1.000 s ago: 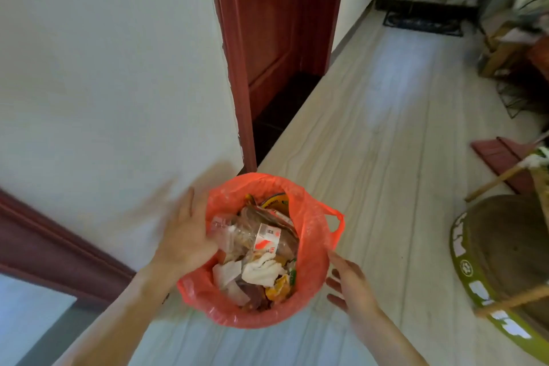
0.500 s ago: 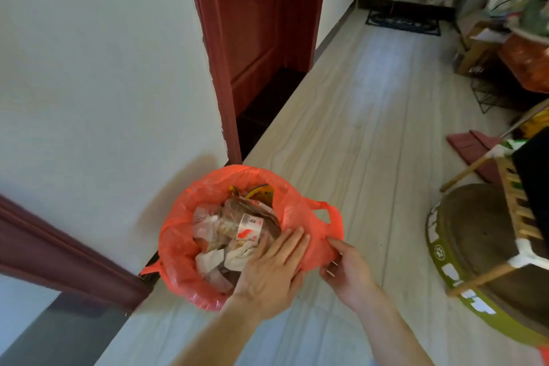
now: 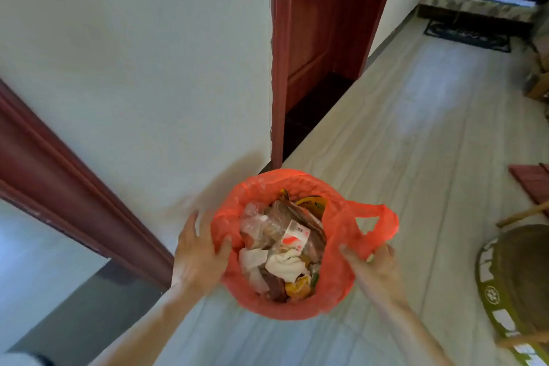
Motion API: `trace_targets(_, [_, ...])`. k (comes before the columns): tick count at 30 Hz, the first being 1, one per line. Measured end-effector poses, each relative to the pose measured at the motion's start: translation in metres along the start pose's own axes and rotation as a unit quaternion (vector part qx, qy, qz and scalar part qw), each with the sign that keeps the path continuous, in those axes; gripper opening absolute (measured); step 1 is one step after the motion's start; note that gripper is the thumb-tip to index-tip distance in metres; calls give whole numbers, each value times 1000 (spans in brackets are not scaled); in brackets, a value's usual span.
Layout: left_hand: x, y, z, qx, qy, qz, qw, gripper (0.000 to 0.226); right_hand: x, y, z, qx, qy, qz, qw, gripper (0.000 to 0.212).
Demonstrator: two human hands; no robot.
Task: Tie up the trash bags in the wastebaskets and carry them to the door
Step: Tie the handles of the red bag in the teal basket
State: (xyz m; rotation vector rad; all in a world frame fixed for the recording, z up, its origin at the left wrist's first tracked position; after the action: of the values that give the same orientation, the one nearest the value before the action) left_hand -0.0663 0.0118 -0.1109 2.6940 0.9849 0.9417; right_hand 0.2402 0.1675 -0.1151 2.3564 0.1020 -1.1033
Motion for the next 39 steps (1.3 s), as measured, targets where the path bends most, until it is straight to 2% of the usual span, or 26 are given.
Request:
trace_targets(2, [-20, -1, 0, -51, 113, -84, 989, 87, -3, -4, 15, 47, 15, -25, 998, 51])
trace_targets(4, [-28, -1, 9, -91, 211, -128, 965, 94, -8, 0, 26, 83, -31, -54, 995, 30])
trace_targets(7, [-34, 0, 31, -143, 372, -162, 903, 97, -8, 3, 30, 106, -70, -65, 990, 15])
trace_targets(10, [-30, 2, 38, -190, 525, -147, 817, 75, -7, 1, 27, 103, -59, -73, 990, 11])
trace_targets(12, [-25, 4, 33, -203, 557, -127, 795, 56, -5, 1, 27, 101, -47, -71, 991, 9])
trace_targets(14, [-25, 5, 26, -201, 581, -117, 780, 48, -7, 1, 28, 105, -38, -67, 991, 9])
trace_targets(20, [-38, 9, 3, -137, 673, -146, 712, 18, -11, 5, 33, 128, -24, -46, 990, 15])
trace_targets(22, [-47, 8, -3, -111, 668, -164, 717, 8, -10, 6, 33, 126, -22, -43, 991, 15])
trace_targets(26, [-51, 6, -22, -85, 696, -155, 696, 5, -9, 6, 33, 124, -9, -37, 992, 19])
trace_targets(31, [-18, 4, -49, -112, 657, -71, 743, 10, -11, 5, 33, 129, 9, -29, 991, 25])
trace_targets(35, [24, 11, -70, -105, 645, 23, 757, 14, -11, 6, 37, 121, 16, -14, 992, 34])
trace_targets(37, [48, 19, -75, -136, 631, 72, 760, 10, -15, 8, 43, 123, 15, -12, 992, 35])
trace_targets(39, [64, 26, -76, -166, 585, 95, 788, 6, -19, 9, 47, 132, 16, -6, 991, 38])
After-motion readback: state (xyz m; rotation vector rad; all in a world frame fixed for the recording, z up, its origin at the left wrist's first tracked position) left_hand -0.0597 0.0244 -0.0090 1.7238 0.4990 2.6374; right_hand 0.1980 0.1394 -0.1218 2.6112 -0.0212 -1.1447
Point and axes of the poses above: each hand's wrist, its own y-axis away from the middle knuckle, its own z-axis out of the palm, x = y × z, the point moved 5 cm from there along -y, towards the middle knuckle, and after that the axes turned 15 degrees about -x, right-handed, at the moved point
